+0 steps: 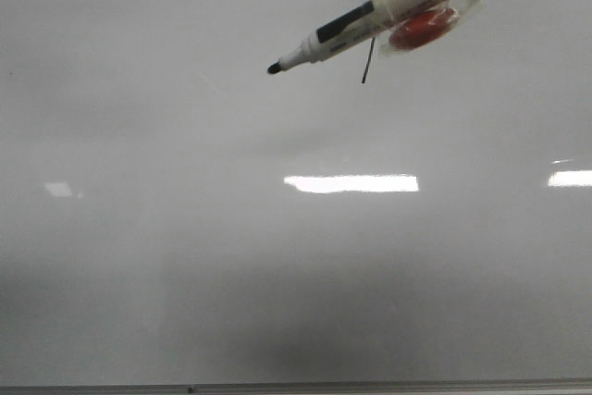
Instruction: Write number 7 on whiteboard
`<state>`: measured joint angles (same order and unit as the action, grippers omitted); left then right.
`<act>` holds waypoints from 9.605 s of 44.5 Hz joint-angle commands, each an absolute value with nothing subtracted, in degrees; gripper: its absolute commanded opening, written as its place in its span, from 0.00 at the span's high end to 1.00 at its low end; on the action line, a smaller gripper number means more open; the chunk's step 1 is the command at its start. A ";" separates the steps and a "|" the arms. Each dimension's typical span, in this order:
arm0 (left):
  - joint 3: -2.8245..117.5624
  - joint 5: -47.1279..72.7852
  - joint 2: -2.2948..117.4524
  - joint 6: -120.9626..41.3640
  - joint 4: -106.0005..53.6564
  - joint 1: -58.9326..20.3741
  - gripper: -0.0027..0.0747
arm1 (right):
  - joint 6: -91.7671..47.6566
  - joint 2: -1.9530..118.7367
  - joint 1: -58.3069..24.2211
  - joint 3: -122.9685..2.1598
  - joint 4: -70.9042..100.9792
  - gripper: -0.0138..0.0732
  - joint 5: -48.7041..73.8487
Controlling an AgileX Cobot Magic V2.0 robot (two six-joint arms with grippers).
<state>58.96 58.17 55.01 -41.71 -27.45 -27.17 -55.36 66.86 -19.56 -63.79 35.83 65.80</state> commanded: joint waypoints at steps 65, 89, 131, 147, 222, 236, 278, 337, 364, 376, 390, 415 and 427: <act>66.31 50.12 75.71 -54.48 -38.16 -43.21 0.91 | -58.38 64.13 -22.34 -66.15 39.52 0.30 62.72; 69.22 54.95 74.85 -7.96 4.04 -17.97 0.92 | -39.19 55.42 -9.23 -68.05 23.07 0.23 65.47; 51.36 5.84 81.43 -7.48 -9.68 2.69 0.60 | -39.19 55.41 -9.23 -68.05 23.12 0.23 64.86; 54.00 15.38 76.15 -7.69 -6.60 2.69 0.44 | -25.00 53.46 -7.80 -68.37 15.41 0.23 64.51; 47.66 48.36 25.93 -5.10 -7.98 -6.50 0.99 | -4.05 24.21 -7.51 -51.29 2.57 0.92 64.52; 47.66 48.36 25.93 -5.10 -7.98 -6.50 0.99 | -4.05 24.21 -7.51 -51.29 2.56 0.92 64.70; -0.06 -4.36 -1.02 -5.20 -2.54 0.31 0.99 | -4.05 24.21 -7.51 -51.29 2.56 0.92 64.71; -1.15 -4.11 -1.05 -2.11 -2.05 0.31 0.99 | -4.05 24.21 -7.51 -51.29 2.56 0.92 64.71; -1.15 -4.11 -1.05 -2.11 -2.05 0.31 0.99 | -4.25 14.54 -5.11 -41.02 0.80 0.92 50.80; -1.15 -4.11 -1.05 -2.11 -2.05 0.31 0.99 | -4.25 -0.79 -0.06 -18.83 1.08 0.92 26.59; -1.15 -4.11 -1.05 -2.11 -2.05 0.31 0.99 | -4.25 -1.58 1.86 -4.22 1.19 0.92 5.61; -1.15 -4.11 -1.05 -2.11 -2.05 0.31 0.99 | -4.20 -1.63 1.25 1.37 5.84 0.92 -4.00; -1.15 -4.11 -1.05 -2.11 -2.05 0.31 0.99 | -4.25 -1.63 1.25 1.37 5.84 0.92 -3.15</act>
<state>-0.43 0.44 -0.34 -2.64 -1.99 0.30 -4.24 -0.67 1.16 1.52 5.56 1.02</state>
